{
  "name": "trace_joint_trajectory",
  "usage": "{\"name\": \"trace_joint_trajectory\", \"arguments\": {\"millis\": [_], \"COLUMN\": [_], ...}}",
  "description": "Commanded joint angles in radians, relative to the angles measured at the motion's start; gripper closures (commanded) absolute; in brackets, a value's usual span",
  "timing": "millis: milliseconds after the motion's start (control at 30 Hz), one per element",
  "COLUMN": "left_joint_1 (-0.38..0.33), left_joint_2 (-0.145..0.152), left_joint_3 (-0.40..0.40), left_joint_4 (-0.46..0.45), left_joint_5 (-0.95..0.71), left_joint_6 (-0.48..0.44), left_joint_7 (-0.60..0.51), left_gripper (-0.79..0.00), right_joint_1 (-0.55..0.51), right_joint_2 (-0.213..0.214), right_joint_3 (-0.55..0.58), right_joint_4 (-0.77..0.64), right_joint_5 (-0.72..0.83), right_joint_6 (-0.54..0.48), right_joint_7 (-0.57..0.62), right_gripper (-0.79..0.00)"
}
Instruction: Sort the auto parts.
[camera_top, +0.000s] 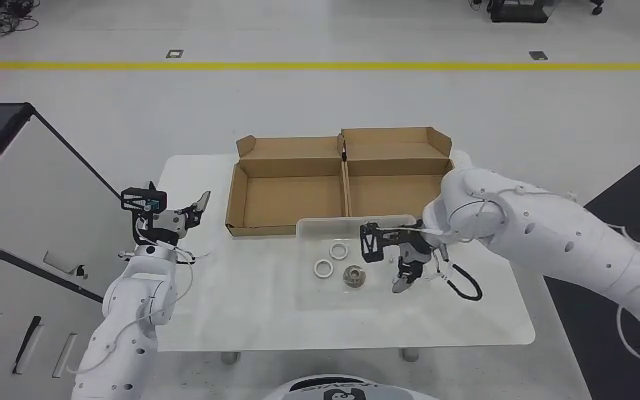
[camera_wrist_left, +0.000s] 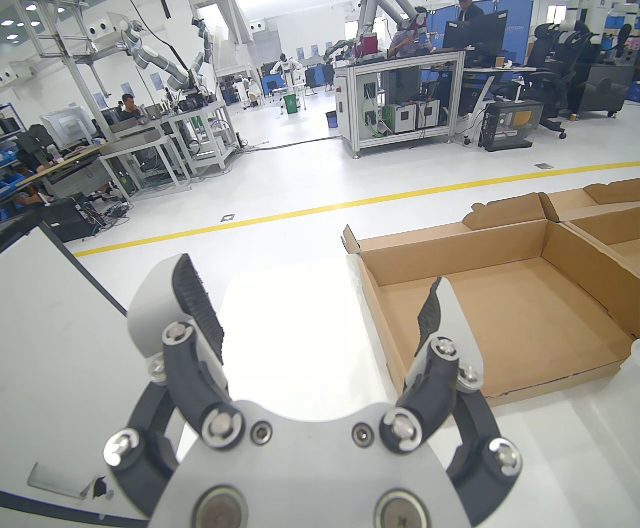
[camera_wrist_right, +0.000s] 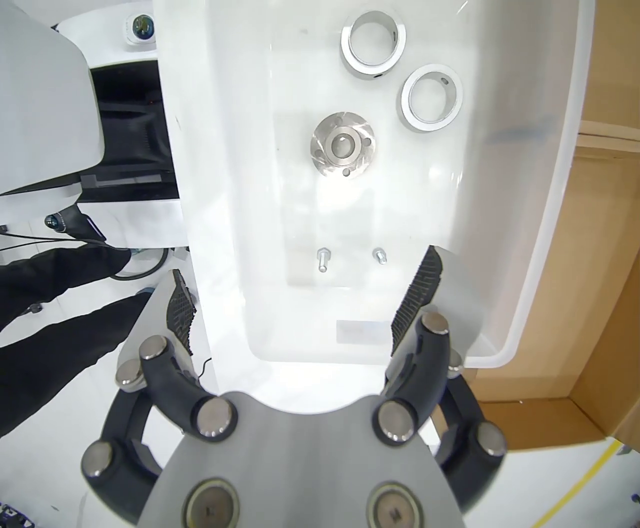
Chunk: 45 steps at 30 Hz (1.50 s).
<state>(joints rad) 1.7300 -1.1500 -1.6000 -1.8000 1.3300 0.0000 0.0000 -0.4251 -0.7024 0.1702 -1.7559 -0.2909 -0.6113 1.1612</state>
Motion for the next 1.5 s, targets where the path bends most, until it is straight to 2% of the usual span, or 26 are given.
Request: {"name": "trace_joint_trajectory", "arguments": {"millis": [0, 167, 367, 500, 767, 1000, 1467], "left_joint_1": [0.0, 0.0, 0.0, 0.0, 0.0, 0.0, 0.0], "left_joint_2": [0.0, 0.0, 0.0, 0.0, 0.0, 0.0, 0.0], "left_joint_3": [0.0, 0.0, 0.0, 0.0, 0.0, 0.0, 0.0], "left_joint_4": [0.0, 0.0, 0.0, 0.0, 0.0, 0.0, 0.0], "left_joint_5": [0.0, 0.0, 0.0, 0.0, 0.0, 0.0, 0.0], "left_joint_6": [0.0, 0.0, 0.0, 0.0, 0.0, 0.0, 0.0], "left_joint_7": [0.0, 0.0, 0.0, 0.0, 0.0, 0.0, 0.0], "left_gripper": [-0.785, -0.785, -0.785, -0.785, -0.785, -0.785, -0.785], "right_joint_1": [-0.005, -0.009, -0.016, -0.024, -0.043, -0.06, -0.096], "right_joint_2": [-0.002, -0.011, -0.024, -0.036, -0.062, -0.083, -0.125], "right_joint_3": [0.0, 0.004, 0.012, 0.011, 0.012, 0.007, 0.0], "right_joint_4": [-0.008, -0.017, -0.008, 0.011, 0.052, 0.079, 0.131], "right_joint_5": [-0.028, -0.081, -0.1, -0.105, -0.098, -0.098, -0.102], "right_joint_6": [0.036, 0.094, 0.092, 0.089, 0.089, 0.086, 0.11], "right_joint_7": [0.037, 0.091, 0.11, 0.123, 0.135, 0.134, 0.157], "right_gripper": [-0.785, -0.785, -0.782, -0.597, -0.536, -0.4, -0.372]}}
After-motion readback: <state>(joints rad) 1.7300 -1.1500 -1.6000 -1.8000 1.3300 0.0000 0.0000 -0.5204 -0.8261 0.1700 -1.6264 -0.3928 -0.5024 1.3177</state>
